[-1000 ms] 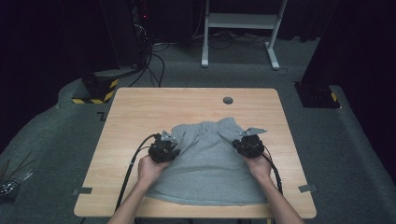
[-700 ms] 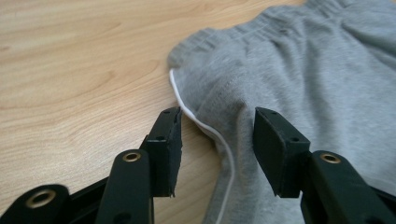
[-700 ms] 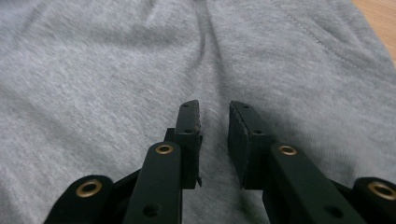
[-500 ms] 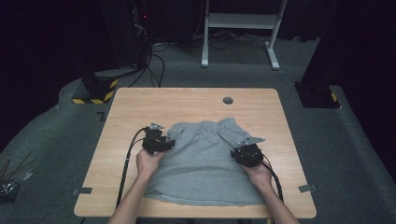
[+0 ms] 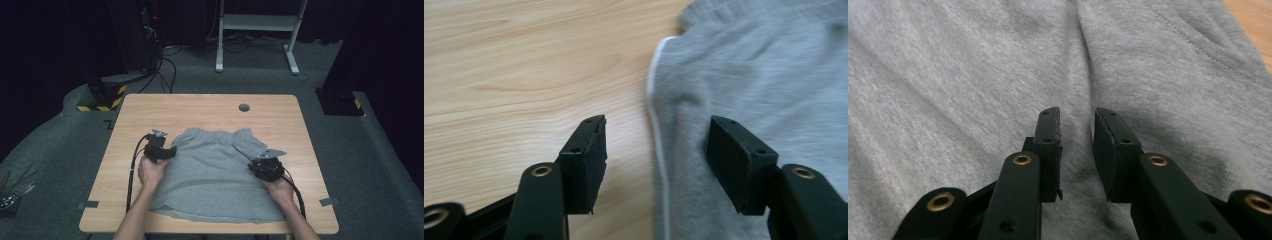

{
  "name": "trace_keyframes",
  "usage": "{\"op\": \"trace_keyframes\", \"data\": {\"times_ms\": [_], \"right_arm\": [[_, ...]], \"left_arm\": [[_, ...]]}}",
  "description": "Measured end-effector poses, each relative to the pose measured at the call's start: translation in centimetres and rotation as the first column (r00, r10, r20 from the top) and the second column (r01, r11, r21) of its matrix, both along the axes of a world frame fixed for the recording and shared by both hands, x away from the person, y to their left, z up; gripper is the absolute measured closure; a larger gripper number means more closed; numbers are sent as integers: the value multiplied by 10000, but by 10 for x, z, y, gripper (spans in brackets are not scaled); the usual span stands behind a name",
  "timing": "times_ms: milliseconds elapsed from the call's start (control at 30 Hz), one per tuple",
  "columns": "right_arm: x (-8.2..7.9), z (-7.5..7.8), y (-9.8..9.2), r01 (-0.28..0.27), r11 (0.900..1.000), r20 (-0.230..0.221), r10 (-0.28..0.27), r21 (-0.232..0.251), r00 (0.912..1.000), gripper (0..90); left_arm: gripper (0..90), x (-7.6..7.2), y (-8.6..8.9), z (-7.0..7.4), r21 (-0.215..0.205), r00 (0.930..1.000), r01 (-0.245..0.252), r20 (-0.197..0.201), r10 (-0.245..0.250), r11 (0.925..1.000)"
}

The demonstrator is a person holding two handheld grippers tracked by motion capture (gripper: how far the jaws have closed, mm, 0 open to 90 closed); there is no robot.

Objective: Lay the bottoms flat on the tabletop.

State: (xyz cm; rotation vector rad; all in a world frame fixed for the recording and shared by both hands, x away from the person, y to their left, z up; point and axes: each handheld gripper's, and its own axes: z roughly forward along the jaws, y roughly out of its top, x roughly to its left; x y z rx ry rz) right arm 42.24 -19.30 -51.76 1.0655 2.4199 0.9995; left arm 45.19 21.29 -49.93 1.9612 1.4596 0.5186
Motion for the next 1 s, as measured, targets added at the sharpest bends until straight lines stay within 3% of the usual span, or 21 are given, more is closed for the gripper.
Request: {"op": "trace_keyframes", "data": {"times_ms": [67, 167, 300, 367, 433, 533, 600, 633, 667, 733, 800, 833, 867, 900, 967, 1000], "right_arm": [[1, 0, -1, -89, 9999, -59, 90, 112, 9999, 711], [1, -1, -3, -200, 9995, -68, 201, 240, 9998, 704], [1, 0, -4, -139, 9998, -80, 140, 159, 9999, 706], [0, 0, -5, -118, 9999, -35, 118, -6, 9999, 708], [0, 0, -7, -171, 9999, 2, 171, -20, 9999, 740], [-4, 2, -15, -288, 9996, -288, 290, 63, 9992, 774], [-6, 4, -17, -393, 9992, -494, 394, 18, 9980, 769], [-7, 5, -17, -479, 9988, -608, 473, -96, 9970, 754], [-6, 8, -14, -487, 9982, -532, 468, -338, 9975, 718], [-1, 12, -14, -284, 9993, -355, 276, -230, 9990, 703], [7, 17, -16, 86, 9998, -230, -82, 185, 9997, 696], [7, 17, -16, 86, 9998, -230, -82, 185, 9997, 696], [15, 22, -17, 484, 9965, -47, -482, 679, 9988, 686], [15, 22, -17, 484, 9965, -47, -482, 679, 9988, 686], [28, 26, -14, 1016, 9916, 93, -1027, 803, 9947, 647], [32, 26, -12, 1171, 9903, 196, -1189, 747, 9927, 631]], "left_arm": [[431, -1, 2, -1, -181, 9997, 242, -100, -244, 9995], [507, 0, 7, -3, -867, 9993, 201, -303, -228, 9960], [737, -3, 0, -9, -254, 9913, 1031, -800, -1048, 9943], [822, -9, -1, -8, -328, 9895, 1143, -856, -1167, 9929], [838, -15, 2, -9, -541, 9891, 1115, -907, -1161, 9923], [835, -25, 4, -7, -450, 9840, 1408, -1041, -1448, 9890], [817, -30, 4, -5, -343, 9824, 1592, -929, -1618, 9866], [765, -30, 6, -1, -802, 9863, 1522, -516, -1565, 9851], [621, -28, 8, 2, -1059, 9890, 1402, -330, -1444, 9844], [529, -22, 9, 7, -1141, 9925, 1199, -118, -1220, 9862], [479, -14, 6, 9, -1019, 9939, 1086, -87, -1100, 9888], [467, -14, 6, 9, -1019, 9939, 1086, -87, -1100, 9888], [459, -7, 0, 8, -1061, 9949, 986, -97, -1002, 9895], [453, -7, 0, 8, -1061, 9949, 986, -97, -1002, 9895], [448, -1, -3, 5, -1052, 9958, 873, -169, -895, 9906], [449, 6, -9, 0, -894, 9952, 847, -415, -887, 9924]]}}
